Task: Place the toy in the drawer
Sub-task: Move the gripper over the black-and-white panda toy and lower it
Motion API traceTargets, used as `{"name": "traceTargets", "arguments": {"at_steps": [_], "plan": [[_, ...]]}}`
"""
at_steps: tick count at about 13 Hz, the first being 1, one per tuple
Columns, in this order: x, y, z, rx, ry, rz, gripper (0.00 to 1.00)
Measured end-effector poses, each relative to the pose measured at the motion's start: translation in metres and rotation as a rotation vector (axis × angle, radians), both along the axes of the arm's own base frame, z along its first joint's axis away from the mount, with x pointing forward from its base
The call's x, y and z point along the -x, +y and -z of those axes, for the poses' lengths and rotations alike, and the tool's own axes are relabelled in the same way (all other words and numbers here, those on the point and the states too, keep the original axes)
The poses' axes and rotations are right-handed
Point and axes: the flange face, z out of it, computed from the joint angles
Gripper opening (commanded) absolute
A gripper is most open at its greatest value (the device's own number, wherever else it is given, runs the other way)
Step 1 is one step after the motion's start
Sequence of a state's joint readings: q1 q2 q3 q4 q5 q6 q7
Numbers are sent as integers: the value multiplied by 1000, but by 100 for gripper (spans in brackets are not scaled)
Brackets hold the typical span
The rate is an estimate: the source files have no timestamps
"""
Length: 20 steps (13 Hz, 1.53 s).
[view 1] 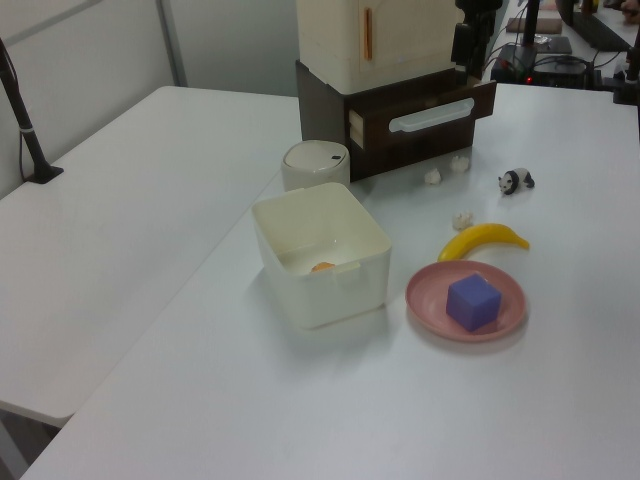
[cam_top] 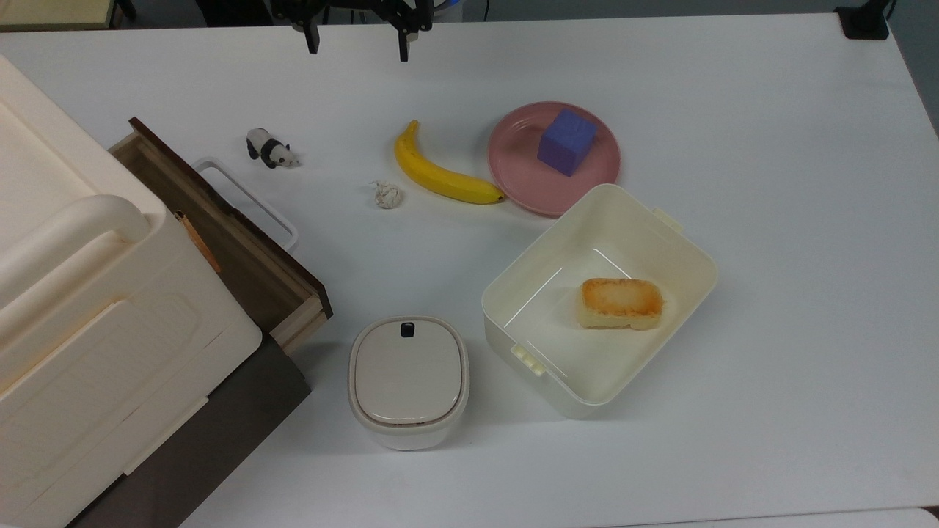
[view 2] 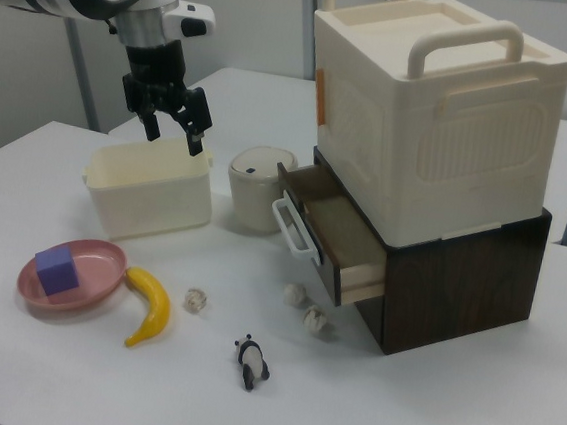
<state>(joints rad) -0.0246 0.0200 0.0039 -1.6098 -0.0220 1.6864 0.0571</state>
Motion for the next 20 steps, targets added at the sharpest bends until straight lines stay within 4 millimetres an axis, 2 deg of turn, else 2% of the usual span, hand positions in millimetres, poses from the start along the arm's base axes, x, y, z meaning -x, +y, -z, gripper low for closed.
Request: {"name": "traceTargets", "arguments": {"at_steps": [3, 6, 8, 11, 14, 16, 20], "plan": [[0, -2, 0, -1, -1, 10, 100], [1, -14, -1, 1, 0, -11, 100], [1, -23, -1, 7, 1, -98, 100], [7, -45, 2, 14, 40, -341, 100], [9, -50, 7, 45, 77, -508, 100], [11, -55, 19, 88, 127, -592, 100], [17, -61, 67, 93, 254, -730, 100]]}}
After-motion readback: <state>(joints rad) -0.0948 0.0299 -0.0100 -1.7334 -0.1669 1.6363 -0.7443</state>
